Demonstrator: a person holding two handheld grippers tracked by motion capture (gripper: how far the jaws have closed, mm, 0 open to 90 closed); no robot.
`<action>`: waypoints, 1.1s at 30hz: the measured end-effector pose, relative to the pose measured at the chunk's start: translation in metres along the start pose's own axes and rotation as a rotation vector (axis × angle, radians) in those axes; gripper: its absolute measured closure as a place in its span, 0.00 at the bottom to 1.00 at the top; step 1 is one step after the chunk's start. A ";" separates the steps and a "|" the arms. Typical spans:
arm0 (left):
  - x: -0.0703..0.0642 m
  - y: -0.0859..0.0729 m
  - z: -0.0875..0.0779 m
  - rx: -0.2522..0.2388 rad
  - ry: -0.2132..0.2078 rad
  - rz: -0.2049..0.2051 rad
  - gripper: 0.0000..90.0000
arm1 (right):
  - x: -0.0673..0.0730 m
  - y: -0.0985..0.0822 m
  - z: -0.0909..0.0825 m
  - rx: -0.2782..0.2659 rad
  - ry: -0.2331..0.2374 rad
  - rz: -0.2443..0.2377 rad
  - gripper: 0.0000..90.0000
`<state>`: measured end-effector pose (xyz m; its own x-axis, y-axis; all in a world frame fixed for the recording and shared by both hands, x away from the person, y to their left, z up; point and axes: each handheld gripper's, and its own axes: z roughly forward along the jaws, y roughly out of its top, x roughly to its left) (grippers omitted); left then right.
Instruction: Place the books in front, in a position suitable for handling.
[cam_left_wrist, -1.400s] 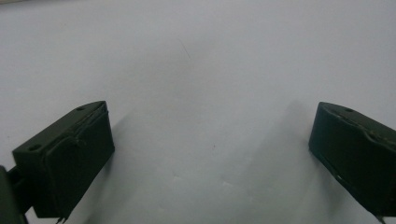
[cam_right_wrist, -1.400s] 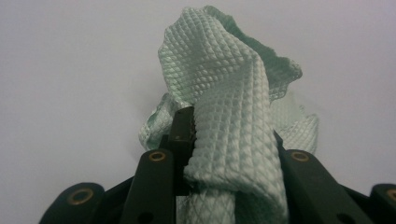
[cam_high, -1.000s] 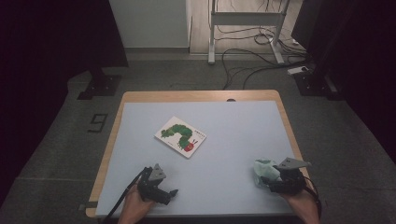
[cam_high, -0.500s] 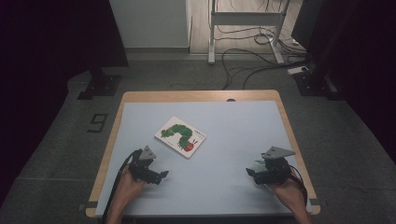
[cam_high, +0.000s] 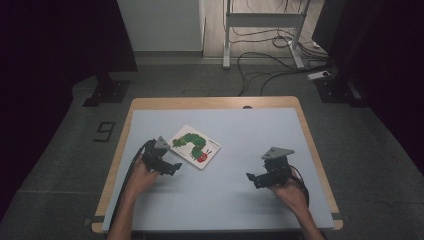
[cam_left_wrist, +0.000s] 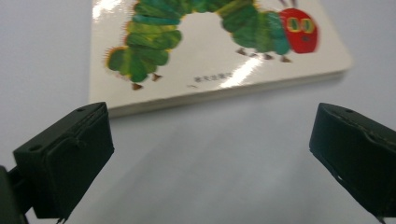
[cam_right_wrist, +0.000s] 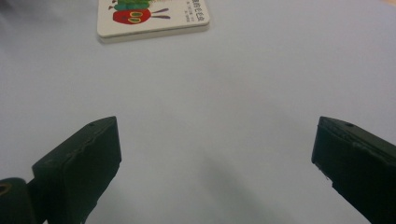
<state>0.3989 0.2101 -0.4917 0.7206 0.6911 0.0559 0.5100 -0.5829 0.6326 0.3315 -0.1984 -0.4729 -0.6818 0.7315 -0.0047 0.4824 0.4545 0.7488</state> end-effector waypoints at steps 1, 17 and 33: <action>0.003 0.002 0.002 0.003 0.008 0.001 0.00 | 0.001 0.002 0.005 -0.004 0.001 -0.003 0.01; 0.034 0.013 0.038 0.095 -0.066 0.022 0.00 | 0.003 0.019 0.039 -0.012 0.023 -0.017 0.01; 0.037 0.011 0.044 0.073 -0.097 0.016 0.00 | 0.001 0.030 0.077 0.022 0.042 -0.032 0.01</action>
<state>0.4522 0.2104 -0.5165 0.7694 0.6387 -0.0116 0.5280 -0.6256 0.5742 0.3880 -0.1446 -0.5014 -0.7196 0.6944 -0.0005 0.4715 0.4893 0.7337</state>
